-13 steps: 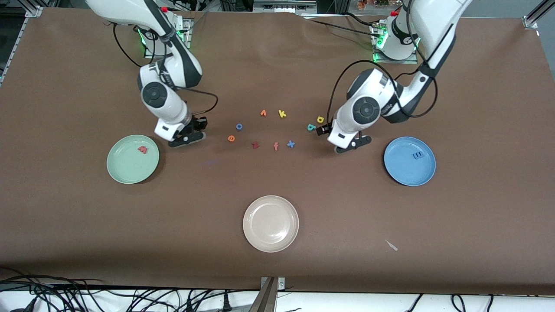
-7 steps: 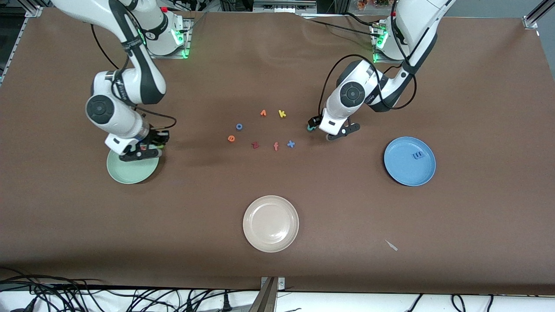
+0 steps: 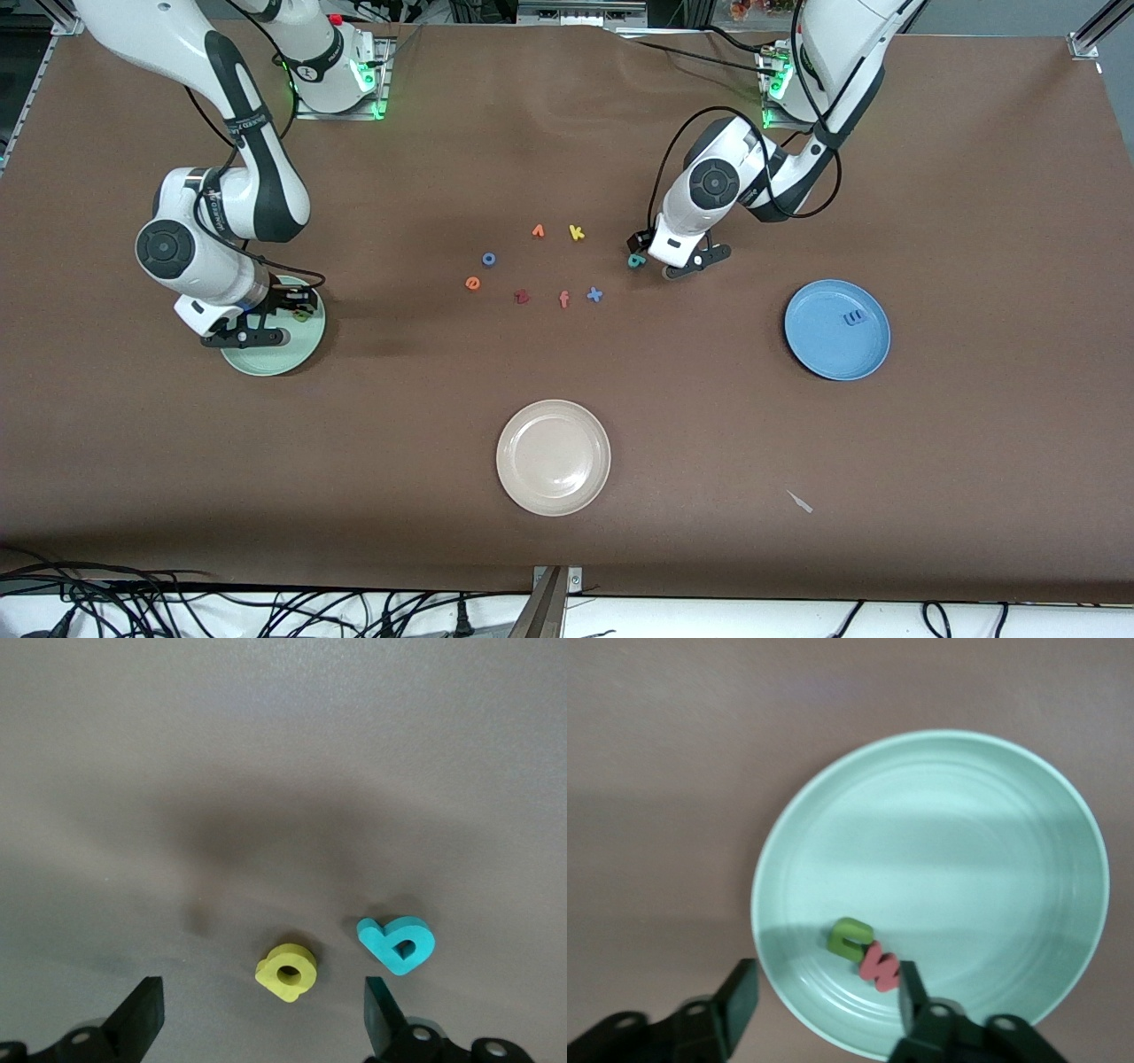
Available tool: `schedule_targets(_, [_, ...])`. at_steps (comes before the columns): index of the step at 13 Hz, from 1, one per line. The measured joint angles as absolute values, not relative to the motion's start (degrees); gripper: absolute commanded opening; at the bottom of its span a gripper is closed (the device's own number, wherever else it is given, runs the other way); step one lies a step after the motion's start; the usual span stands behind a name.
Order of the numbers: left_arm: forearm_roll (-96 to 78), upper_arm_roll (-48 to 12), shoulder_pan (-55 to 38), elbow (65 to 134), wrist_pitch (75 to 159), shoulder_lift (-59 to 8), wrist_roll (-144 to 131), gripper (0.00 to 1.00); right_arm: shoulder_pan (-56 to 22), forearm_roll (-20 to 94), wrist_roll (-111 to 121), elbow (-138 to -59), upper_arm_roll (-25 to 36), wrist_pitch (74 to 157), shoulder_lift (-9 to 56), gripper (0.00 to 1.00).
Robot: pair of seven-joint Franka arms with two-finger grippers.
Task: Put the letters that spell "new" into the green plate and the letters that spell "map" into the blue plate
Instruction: 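Drop green u on green plate with the right gripper while the left gripper returns, then grasp the yellow o with the left gripper while the right gripper grasps orange e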
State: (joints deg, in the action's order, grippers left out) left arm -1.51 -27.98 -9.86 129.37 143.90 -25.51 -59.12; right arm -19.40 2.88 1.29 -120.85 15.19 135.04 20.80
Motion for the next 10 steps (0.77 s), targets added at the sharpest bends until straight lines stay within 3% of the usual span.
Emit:
schedule_targets(3, [-1.50,-27.98,-9.86,129.51,143.91,-25.51,-59.16,0.86,-20.93,3.02,-6.64,-119.23,13.23,133.27,20.80,1.00])
schedule_targets(10, [-1.50,-27.92,-9.86,130.10,145.92,-26.40,-59.19,0.86,-23.44,3.15,-39.48,-117.15,0.77,136.43,22.59,1.00])
